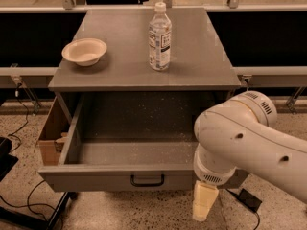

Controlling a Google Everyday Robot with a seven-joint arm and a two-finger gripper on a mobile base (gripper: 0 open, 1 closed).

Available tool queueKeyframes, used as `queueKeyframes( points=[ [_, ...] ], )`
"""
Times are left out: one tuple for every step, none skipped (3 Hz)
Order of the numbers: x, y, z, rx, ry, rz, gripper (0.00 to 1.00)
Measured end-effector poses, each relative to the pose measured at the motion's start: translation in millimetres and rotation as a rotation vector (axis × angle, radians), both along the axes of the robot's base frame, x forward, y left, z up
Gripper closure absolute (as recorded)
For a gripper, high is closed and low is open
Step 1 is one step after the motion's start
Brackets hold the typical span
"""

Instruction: Open top drawer

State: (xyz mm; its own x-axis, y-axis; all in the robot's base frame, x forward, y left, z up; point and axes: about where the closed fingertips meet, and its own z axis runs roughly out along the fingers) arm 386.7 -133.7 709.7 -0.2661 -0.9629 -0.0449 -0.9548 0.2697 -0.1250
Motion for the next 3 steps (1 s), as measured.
queueKeyframes(
  points=[
    [13, -4, 37, -0.003, -0.023, 0.030, 0.00],
    [34, -27, 95, -0.003, -0.013, 0.040, 0.00],
    [59, -51, 149, 0.009, -0.033, 0.008, 0.00]
  ],
)
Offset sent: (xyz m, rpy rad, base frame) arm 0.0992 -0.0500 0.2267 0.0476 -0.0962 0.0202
